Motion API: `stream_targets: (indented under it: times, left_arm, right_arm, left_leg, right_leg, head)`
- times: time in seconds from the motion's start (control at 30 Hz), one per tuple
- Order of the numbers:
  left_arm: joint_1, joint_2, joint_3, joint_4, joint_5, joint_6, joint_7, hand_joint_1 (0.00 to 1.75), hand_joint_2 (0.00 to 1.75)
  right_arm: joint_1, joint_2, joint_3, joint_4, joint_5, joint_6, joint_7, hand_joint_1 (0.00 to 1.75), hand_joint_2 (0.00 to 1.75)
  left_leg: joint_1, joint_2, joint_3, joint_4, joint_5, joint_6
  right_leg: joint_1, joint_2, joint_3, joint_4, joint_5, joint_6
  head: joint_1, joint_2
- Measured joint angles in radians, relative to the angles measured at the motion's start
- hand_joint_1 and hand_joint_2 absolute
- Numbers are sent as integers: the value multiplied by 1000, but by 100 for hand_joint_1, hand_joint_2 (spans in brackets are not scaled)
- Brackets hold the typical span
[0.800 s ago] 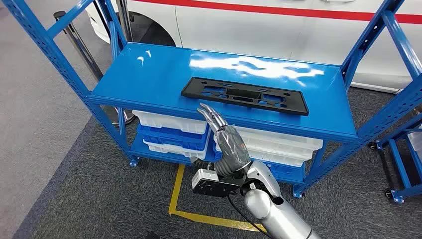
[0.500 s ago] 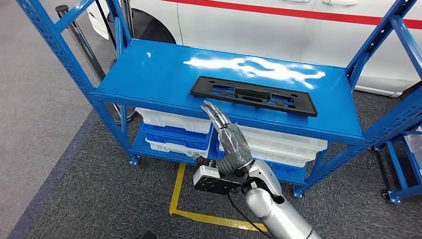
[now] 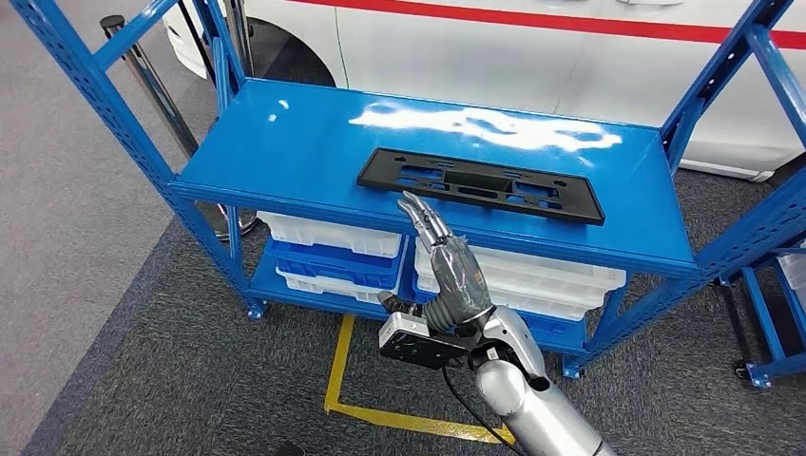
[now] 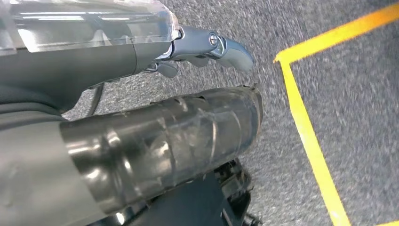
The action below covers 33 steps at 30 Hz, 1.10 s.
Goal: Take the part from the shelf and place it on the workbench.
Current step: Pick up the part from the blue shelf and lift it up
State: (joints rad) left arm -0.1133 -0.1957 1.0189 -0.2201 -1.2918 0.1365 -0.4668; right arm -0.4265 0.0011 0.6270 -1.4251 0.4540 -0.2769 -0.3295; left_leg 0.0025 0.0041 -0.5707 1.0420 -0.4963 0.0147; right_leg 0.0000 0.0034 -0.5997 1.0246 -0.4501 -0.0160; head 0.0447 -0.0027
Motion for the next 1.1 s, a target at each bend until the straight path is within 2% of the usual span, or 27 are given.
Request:
stream_targets:
  times: [0.07, 0.13, 0.17, 0.2, 0.23, 0.27, 0.3, 0.33, 0.37, 0.5, 0.53, 0.57, 0.63, 0.67, 0.7, 0.73, 0.8, 0.87, 0.9, 0.93, 1.0, 1.03, 1.07, 1.1]
  left_arm:
    - [0, 0, -1, 0, -1, 0, 0, 0, 0]
    - [2, 0, -2, 0, -1, 0, 0, 0, 0]
    - [3, 0, -2, 0, -1, 0, 0, 0, 0]
    - [5, 1, -3, 0, -1, 0, 0, 0, 0]
    - [6, 1, -3, 0, -1, 0, 1, 0, 0]
    - [6, 2, -3, 0, -1, 0, 1, 0, 0]
    - [6, 3, -4, 0, -1, 0, 1, 0, 0]
    - [5, 3, -4, 0, -1, -1, 1, 0, 0]
    - [4, 3, -4, 1, -1, -1, 1, 0, 0]
    - [8, 3, -5, 1, 1, -1, -1, 0, 0]
    - [8, 3, -5, 1, 1, -1, -2, 0, 0]
    - [8, 3, -5, 1, 2, -1, -4, 0, 0]
    - [8, 4, -5, 1, 2, 0, -6, 0, 0]
    - [9, 4, -5, 1, 2, 0, -7, 0, 0]
    - [11, 4, -5, 1, 2, 0, -7, 0, 0]
    - [13, 4, -6, 1, 2, 0, -8, 0, 0]
    - [16, 4, -7, 2, 0, -1, -9, 0, 0]
    - [17, 2, -10, 4, -3, -1, -10, 0, 0]
    - [17, 1, -11, 5, -4, -1, -11, 0, 0]
    - [16, 0, -13, 5, -6, -2, -12, 0, 0]
    - [16, 1, -16, 6, -9, -2, -13, 0, 0]
    - [15, 1, -17, 6, -10, -2, -14, 0, 0]
    - [15, 1, -19, 6, -10, -2, -14, 0, 0]
    - [14, 1, -19, 6, -10, -2, -15, 0, 0]
  right_arm:
    - [2, -1, 0, -3, 4, -3, 1, 0, 175]
    - [6, -2, -1, -4, 7, -4, 1, 0, 175]
    - [9, -2, -1, -4, 8, -4, 1, 0, 175]
    - [11, -3, -1, -4, 10, -5, 2, 0, 175]
    - [12, -3, -1, -4, 12, -6, 3, 0, 175]
    - [13, -3, -1, -4, 16, -8, 4, 0, 175]
    - [13, -4, -3, -4, 21, -11, 5, 0, 175]
    - [14, -5, -4, -4, 26, -16, 6, 0, 175]
    - [15, -6, -7, -4, 32, -19, 8, 0, 175]
    - [26, -15, -26, -6, 48, -35, 13, 0, 175]
    - [29, -18, -31, -8, 49, -39, 14, 0, 175]
    - [33, -22, -37, -10, 49, -42, 14, 0, 175]
    - [49, -31, -50, -13, 51, -49, 14, 0, 175]
    - [60, -36, -57, -13, 51, -51, 13, 0, 175]
    - [70, -40, -62, -14, 52, -54, 13, 0, 175]
    - [79, -44, -68, -17, 52, -55, 13, 0, 175]
    - [90, -50, -78, -24, 52, -57, 12, 0, 175]
    - [96, -56, -87, -29, 53, -58, 10, 0, 175]
    - [99, -58, -90, -31, 53, -58, 9, 0, 175]
    - [101, -60, -94, -35, 54, -58, 8, 0, 175]
    - [105, -61, -100, -43, 57, -59, 6, 0, 175]
    - [106, -61, -101, -46, 59, -60, 4, 0, 175]
    - [108, -61, -103, -48, 61, -61, 4, 0, 175]
    - [110, -61, -103, -48, 62, -61, 3, 0, 175]
  left_leg:
    - [2, -1, -41, 88, -44, -8]
    - [4, -1, -114, 220, -89, -14]
    - [5, -1, -142, 260, -91, -17]
    - [7, -1, -152, 261, -71, -19]
    - [9, 0, -141, 220, -32, -20]
    - [11, 0, -117, 153, 13, -20]
    - [11, 0, -89, 88, 45, -19]
    - [10, -1, -66, 37, 60, -15]
    - [9, -1, -53, 9, 60, -10]
    - [8, -5, -31, -9, 39, 19]
    - [9, -5, -21, -11, 34, 26]
    - [9, -5, -12, -13, 28, 31]
    - [7, -6, 6, -13, 11, 37]
    - [6, -7, 17, -13, 2, 37]
    - [5, -8, 30, -13, -8, 37]
    - [5, -10, 45, -13, -19, 36]
    - [5, -10, 75, -15, -43, 34]
    - [4, -11, 94, -23, -60, 26]
    - [4, -11, 101, -28, -64, 21]
    - [2, -11, 110, -34, -62, 15]
    - [1, -10, 112, -14, -52, 6]
    - [1, -10, 93, 25, -46, 2]
    - [2, -10, 59, 82, -48, 0]
    - [2, -10, 17, 147, -63, -2]
  right_leg:
    - [-5, -2, 15, -10, -2, -7]
    - [-5, -2, 24, -10, -11, -10]
    - [-5, -2, 29, -9, -16, -10]
    - [-6, 0, 36, -8, -23, -9]
    - [-7, 1, 44, -6, -30, -7]
    - [-8, 3, 53, -4, -39, -3]
    - [-7, 4, 59, -1, -49, 2]
    - [-6, 4, 62, 1, -57, 8]
    - [-5, 4, 63, 2, -63, 14]
    - [-6, 3, 66, 24, -73, 34]
    - [-7, 2, 50, 56, -83, 39]
    - [-9, 2, 19, 108, -100, 42]
    - [-10, 1, -69, 235, -139, 47]
    - [-10, 1, -108, 278, -145, 47]
    - [-9, 1, -132, 289, -135, 45]
    - [-7, 1, -137, 262, -107, 40]
    - [1, 1, -113, 137, -10, 26]
    - [12, 0, -91, 41, 55, 12]
    - [16, 0, -86, 23, 64, 7]
    - [17, 1, -81, 14, 59, 3]
    - [10, 5, -52, -9, 55, -6]
    - [6, 5, -35, -20, 51, -10]
    - [4, 5, -18, -29, 45, -13]
    - [4, 4, -4, -34, 38, -16]
  head:
    - [-1, 0]
    - [-1, 0]
    - [-1, 0]
    - [-1, 0]
    - [-1, 0]
    - [-1, 0]
    - [-1, 0]
    - [0, 0]
    - [0, 0]
    - [0, 0]
    - [1, 0]
    - [1, 0]
    - [1, 0]
    - [1, 0]
    - [1, 0]
    - [1, 0]
    - [2, 0]
    - [2, 0]
    - [2, 0]
    - [2, 0]
    - [2, 0]
    - [2, 0]
    - [1, 0]
    - [1, 0]
